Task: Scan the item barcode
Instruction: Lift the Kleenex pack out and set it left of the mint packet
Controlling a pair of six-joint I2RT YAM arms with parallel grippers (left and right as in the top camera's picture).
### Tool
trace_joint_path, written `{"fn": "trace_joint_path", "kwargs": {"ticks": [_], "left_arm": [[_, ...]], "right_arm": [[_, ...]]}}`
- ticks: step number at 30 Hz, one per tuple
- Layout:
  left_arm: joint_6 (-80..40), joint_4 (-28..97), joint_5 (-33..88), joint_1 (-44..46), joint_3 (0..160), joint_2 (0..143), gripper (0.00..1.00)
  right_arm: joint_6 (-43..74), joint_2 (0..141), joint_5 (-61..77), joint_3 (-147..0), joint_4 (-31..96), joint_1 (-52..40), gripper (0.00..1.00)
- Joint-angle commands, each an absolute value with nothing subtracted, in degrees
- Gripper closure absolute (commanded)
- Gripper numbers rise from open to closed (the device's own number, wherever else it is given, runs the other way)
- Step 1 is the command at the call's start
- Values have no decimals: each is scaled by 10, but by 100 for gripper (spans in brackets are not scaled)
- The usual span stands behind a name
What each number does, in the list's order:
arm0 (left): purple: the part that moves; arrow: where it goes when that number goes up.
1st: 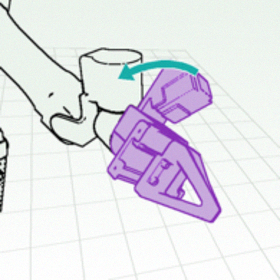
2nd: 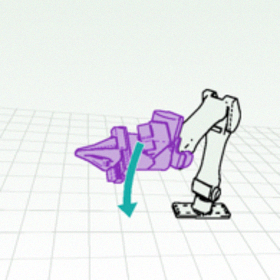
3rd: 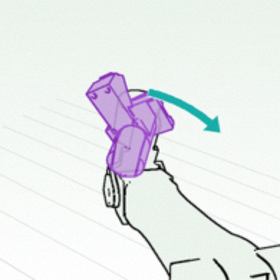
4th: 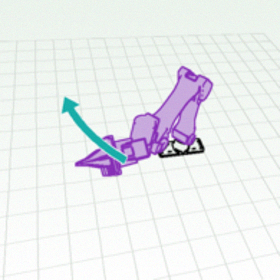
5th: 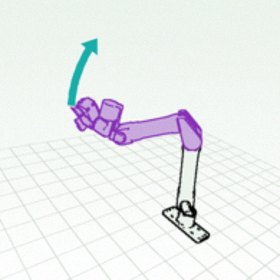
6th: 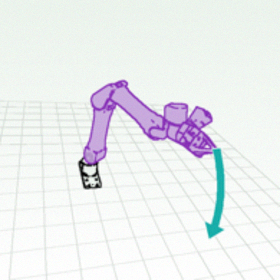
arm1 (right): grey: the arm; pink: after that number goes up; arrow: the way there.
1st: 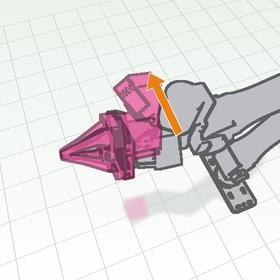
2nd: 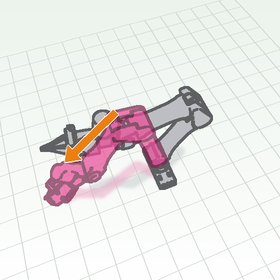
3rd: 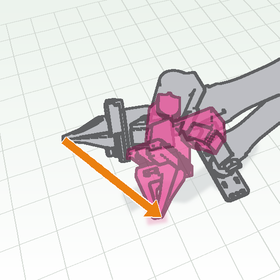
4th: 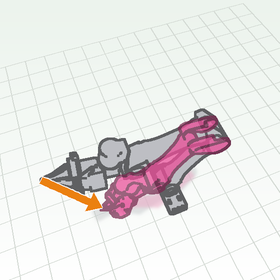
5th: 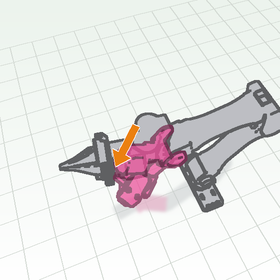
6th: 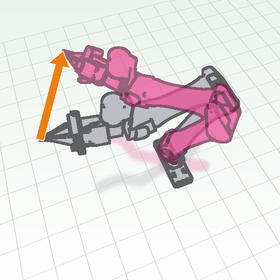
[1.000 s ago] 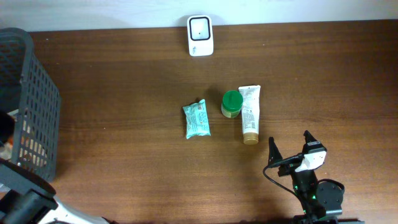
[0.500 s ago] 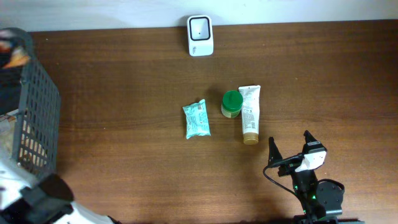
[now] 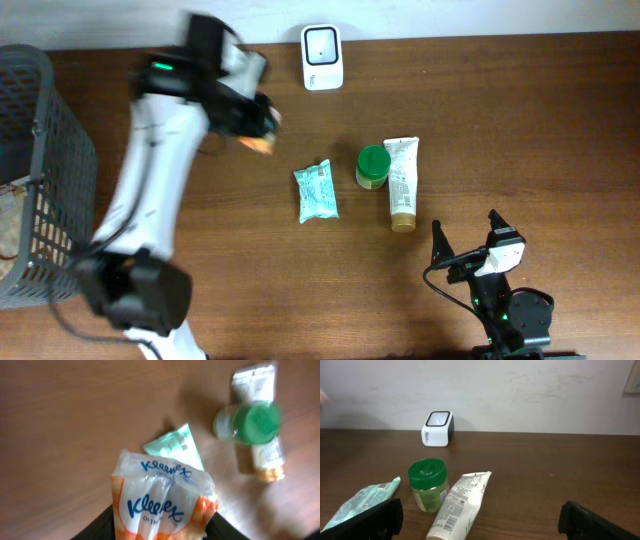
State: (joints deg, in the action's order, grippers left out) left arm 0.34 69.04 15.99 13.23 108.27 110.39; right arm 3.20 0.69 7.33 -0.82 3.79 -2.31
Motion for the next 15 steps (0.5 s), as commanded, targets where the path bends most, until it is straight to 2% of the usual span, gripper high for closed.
{"fn": "trace_joint_path", "kwargs": {"ticks": [1,7,15], "left_arm": [[-10,632,130,190,973,1137,56],[-102,595,18,220,917,1170,55],[-288,549,17,220,916,1171,56]], "right_arm": [[34,4,70,-4,38,-27,2],[34,4,70,-4,38,-27,2],[34,4,70,-4,38,-27,2]]}}
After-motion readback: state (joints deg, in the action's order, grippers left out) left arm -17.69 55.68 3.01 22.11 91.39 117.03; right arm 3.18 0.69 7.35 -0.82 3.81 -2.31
